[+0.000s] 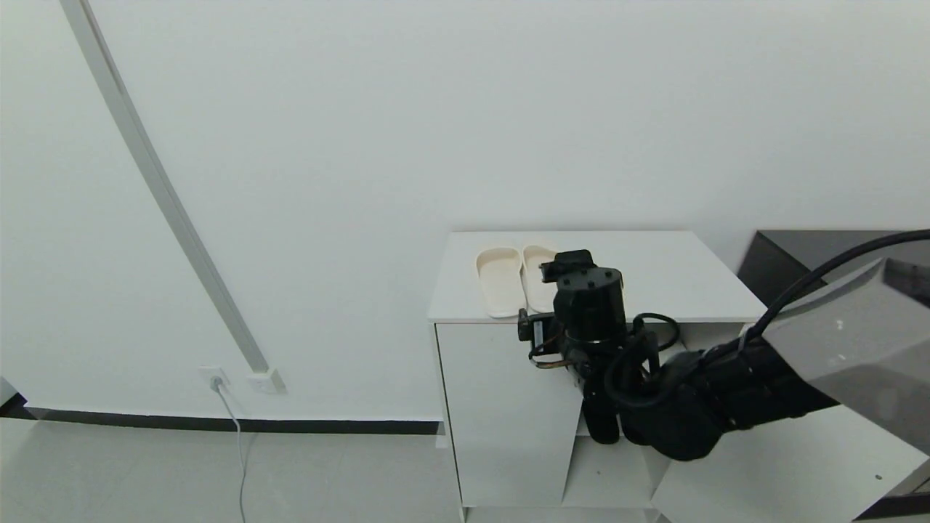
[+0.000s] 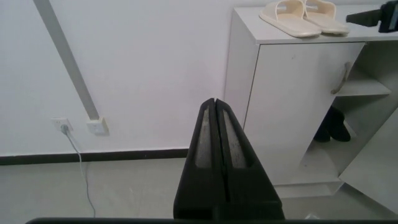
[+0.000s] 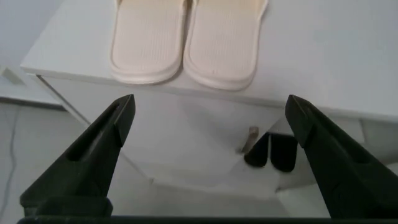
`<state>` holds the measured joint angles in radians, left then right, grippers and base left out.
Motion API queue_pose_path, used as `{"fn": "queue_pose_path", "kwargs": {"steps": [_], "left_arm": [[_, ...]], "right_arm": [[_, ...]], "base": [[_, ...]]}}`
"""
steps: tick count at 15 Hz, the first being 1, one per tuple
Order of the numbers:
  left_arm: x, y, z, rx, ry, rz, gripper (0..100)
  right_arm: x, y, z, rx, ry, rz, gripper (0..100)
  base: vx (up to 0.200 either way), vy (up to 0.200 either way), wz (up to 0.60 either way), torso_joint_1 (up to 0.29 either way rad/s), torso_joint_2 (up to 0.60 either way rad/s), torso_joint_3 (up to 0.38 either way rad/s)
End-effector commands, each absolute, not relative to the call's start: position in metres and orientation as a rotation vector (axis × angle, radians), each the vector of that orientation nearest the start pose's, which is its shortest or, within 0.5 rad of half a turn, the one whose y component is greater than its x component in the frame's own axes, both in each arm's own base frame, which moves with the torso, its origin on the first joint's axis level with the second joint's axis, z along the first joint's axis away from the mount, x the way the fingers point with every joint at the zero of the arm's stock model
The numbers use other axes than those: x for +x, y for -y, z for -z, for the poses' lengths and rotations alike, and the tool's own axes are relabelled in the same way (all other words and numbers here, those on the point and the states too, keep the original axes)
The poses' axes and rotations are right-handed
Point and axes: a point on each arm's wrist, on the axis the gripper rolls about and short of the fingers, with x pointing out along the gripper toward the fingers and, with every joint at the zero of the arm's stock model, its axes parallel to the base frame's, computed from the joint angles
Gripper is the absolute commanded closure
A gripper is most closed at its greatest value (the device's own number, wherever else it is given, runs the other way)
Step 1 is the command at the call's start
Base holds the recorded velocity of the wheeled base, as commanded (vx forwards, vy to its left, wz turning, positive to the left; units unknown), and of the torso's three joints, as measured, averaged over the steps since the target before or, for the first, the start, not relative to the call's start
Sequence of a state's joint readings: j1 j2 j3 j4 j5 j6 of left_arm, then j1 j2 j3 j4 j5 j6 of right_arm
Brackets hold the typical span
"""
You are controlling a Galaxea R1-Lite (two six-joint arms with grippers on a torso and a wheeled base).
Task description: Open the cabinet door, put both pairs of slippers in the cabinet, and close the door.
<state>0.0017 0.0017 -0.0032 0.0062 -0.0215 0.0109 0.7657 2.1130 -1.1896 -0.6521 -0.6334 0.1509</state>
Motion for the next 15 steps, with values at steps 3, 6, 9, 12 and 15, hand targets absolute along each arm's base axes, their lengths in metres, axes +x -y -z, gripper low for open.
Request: {"fn": "queue_pose_path", "kwargs": {"steps": [3,6,9,12,15], "left_arm": [[-0.023,0.001,-0.076,0.011,-0.004,0.02,100],[-0.023,0.001,-0.076,0.008,-0.006,0.021,100],[-0.023,0.001,-0.076,0.008,-0.006,0.021,100],[-0.023,0.001,-0.076,0.008,-0.008,0.022,100],[-0.023,0.001,-0.076,0.008,-0.008,0.022,100]], "right_arm": [[0.307,-0.28,-0.193,0.129,-0.256,-0.097,0],[0.306,-0.283,-0.189,0.123,-0.266,-0.103,0],[0.304,-0.287,-0.182,0.11,-0.28,-0.11,0],[0.296,-0.296,-0.163,0.086,-0.323,-0.128,0],[0.297,-0.303,-0.146,0.081,-0.355,-0.13,0]], "base": [[0.0,0.0,0.0,0.0,0.0,0.0],[0.2,0.0,0.0,-0.004,0.0,-0.001],[0.2,0.0,0.0,0.007,0.0,0.001],[0.2,0.0,0.0,0.009,0.0,0.001],[0.133,0.0,0.0,0.0,0.0,0.003]]}}
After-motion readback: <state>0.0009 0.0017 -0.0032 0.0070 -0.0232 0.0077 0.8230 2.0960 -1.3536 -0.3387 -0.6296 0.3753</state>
